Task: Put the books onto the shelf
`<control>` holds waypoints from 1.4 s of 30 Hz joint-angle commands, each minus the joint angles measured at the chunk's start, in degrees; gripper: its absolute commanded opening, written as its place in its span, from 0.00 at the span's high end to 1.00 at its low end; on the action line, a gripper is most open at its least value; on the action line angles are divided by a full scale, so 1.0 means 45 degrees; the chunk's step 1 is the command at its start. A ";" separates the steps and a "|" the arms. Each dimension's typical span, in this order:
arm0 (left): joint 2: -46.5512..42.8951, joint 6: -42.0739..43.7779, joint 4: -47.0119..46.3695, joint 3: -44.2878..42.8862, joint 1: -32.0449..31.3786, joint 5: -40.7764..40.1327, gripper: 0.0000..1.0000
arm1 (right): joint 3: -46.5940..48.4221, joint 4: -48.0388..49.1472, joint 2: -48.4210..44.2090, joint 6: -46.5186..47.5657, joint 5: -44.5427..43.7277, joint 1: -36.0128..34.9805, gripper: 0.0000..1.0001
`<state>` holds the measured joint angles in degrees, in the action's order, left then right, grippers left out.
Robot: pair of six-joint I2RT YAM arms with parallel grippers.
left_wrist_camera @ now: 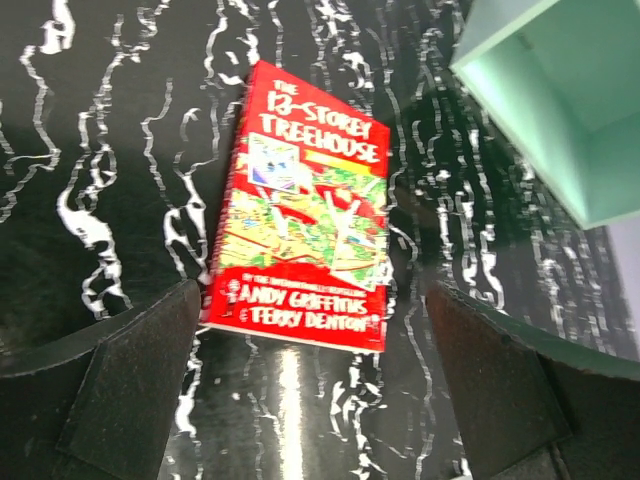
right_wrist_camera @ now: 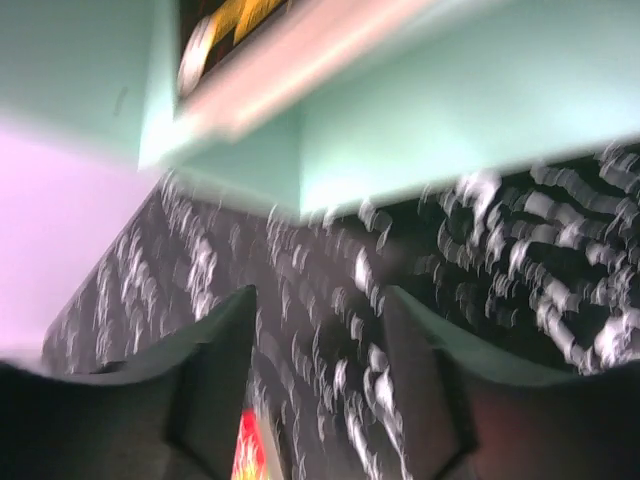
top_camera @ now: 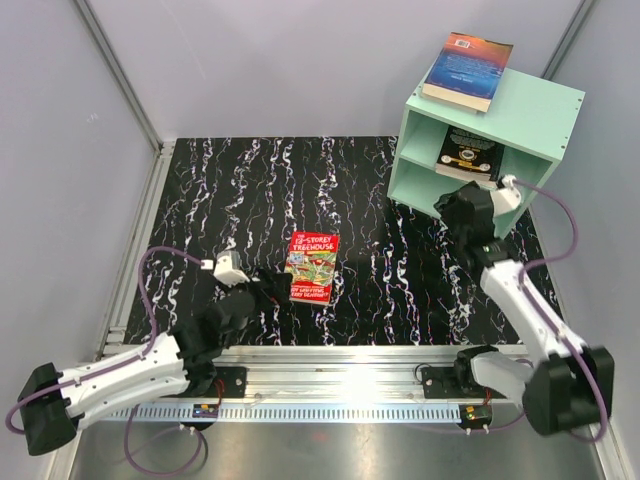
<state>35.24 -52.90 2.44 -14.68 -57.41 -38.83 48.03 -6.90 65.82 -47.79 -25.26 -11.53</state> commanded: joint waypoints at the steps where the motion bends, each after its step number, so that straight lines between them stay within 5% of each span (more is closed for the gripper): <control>1: 0.0272 0.0252 0.0220 -0.0741 0.0081 -0.0844 0.01 | -0.1548 0.0145 -0.2567 -0.0278 0.1935 -0.1259 0.37; 3: 0.0526 0.0545 0.0240 -0.0878 0.0451 -0.0689 0.01 | -0.2701 0.0398 -0.3199 -0.0666 0.2484 -0.2198 0.18; 7: 0.2394 0.1461 -0.0188 -0.1542 0.2828 0.2096 0.01 | -0.3992 0.1898 -0.2931 -0.1351 0.4746 -0.3686 0.05; 11: 0.5539 0.2671 -0.1144 -0.3080 0.6458 0.7148 0.01 | -0.4988 0.3580 -0.1817 -0.1977 0.6644 -0.3786 0.00; 14: 0.8723 0.3084 -0.1576 -0.4196 0.7500 0.9594 0.01 | -0.4853 0.4264 -0.0548 -0.2016 0.7427 -0.3825 0.00; 19: 1.2283 0.3027 -0.2358 -0.5779 0.7542 1.1322 0.01 | -0.4717 0.6176 0.1773 -0.2484 0.8267 -0.3942 0.00; 36: 1.2772 0.2128 -0.3333 -0.4962 0.6528 1.2456 0.01 | -0.2686 1.1589 0.9257 -0.4594 0.9030 -0.5835 0.01; 42: 1.3554 0.1230 -0.5188 -0.4278 0.6273 1.3276 0.01 | -0.2977 1.2606 0.9885 -0.4927 0.8933 -0.6031 0.16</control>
<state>92.40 -42.39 -19.11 -36.71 -26.72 12.43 35.51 50.09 107.81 -69.54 14.50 -36.34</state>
